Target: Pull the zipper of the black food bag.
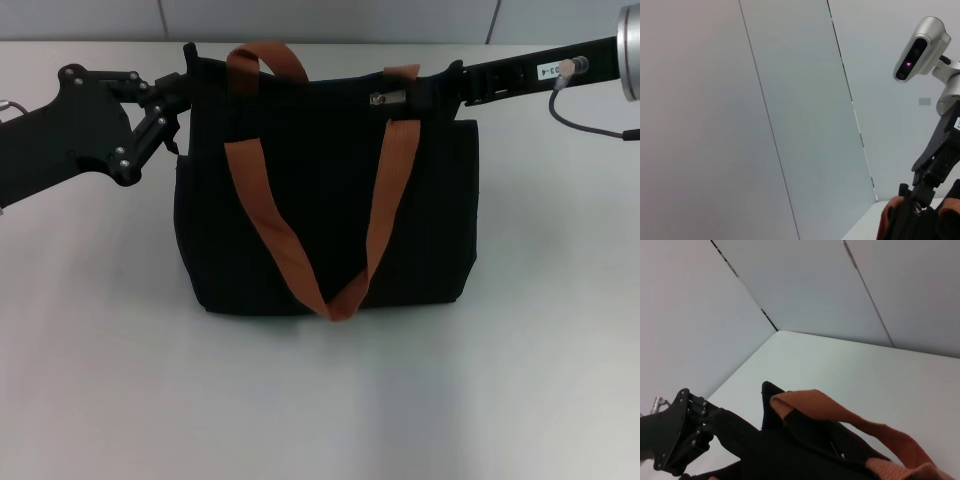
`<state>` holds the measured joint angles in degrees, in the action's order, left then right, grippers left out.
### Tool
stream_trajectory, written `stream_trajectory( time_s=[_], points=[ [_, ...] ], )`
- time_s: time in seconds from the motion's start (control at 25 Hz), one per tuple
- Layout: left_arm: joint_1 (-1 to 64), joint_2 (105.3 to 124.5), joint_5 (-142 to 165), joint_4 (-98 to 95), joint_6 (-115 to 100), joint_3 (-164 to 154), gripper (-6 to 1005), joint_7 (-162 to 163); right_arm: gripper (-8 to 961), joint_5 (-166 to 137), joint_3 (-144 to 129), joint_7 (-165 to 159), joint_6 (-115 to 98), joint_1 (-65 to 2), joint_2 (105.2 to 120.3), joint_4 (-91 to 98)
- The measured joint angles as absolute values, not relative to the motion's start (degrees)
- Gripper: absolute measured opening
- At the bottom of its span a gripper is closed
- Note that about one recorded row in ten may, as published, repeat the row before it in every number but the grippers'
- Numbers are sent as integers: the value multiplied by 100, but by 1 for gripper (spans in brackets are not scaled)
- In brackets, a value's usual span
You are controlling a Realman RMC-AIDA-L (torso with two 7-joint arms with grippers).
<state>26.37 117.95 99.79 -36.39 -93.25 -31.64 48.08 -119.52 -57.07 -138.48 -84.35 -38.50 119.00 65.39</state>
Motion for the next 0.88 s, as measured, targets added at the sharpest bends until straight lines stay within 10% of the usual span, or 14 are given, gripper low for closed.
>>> stream_trajectory(
  time_s=[0.6,0.88],
  points=[
    [2637,11813,9979,-3639,-9328,-3164,69,4805,60,-11516,-5304,-13713,-8721,-3831,11843,6342],
    [2636,11813,9980,-3639,-9356,-3164,68,4802,387,-11231,-5223,-13470,-8780,-3708,11841,6318]
  ],
)
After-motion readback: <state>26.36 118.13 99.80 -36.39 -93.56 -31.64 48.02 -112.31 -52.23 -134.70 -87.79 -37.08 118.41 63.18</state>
